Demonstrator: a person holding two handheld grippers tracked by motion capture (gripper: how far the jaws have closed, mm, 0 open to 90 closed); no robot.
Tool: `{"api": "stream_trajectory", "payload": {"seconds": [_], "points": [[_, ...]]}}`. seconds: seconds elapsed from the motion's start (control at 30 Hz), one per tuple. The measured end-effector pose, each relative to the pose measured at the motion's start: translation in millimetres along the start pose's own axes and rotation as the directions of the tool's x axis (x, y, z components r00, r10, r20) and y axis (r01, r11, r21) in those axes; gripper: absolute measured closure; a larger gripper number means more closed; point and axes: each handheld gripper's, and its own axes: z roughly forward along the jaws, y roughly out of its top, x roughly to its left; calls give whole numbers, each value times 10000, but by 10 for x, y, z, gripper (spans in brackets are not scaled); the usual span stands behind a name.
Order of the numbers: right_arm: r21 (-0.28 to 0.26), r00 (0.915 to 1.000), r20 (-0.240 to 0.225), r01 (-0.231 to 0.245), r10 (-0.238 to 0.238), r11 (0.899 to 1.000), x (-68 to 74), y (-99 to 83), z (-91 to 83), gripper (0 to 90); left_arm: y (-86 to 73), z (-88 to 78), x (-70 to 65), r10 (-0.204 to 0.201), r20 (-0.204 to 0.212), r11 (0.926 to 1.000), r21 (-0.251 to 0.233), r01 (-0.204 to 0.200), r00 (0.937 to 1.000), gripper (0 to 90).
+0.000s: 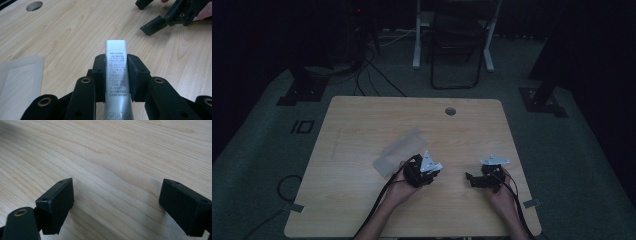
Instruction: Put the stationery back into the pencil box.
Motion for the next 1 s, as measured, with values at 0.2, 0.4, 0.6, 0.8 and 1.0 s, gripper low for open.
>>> {"api": "stream_trajectory", "payload": {"seconds": [0.2,0.4,0.6,0.8,1.0], "points": [[2,10000,-1,2,-2,10000,0,0,0,126,1,-17,44,-38,-99,10000,2,38,9999,708],[0,10000,0,-2,2,10000,0,0,0,126,-3,-33,72,-87,-156,10000,-24,87,9998,707],[1,10000,-3,1,-1,10000,0,0,0,126,-6,-40,96,-125,-195,9999,-36,124,9997,708],[-1,10000,0,-3,3,10000,0,0,0,126,-6,-53,117,-169,-237,9998,-70,168,9996,708],[1,10000,-2,1,-1,10000,0,0,0,126,-11,-63,143,-238,-271,9997,-92,235,9994,707]]}}
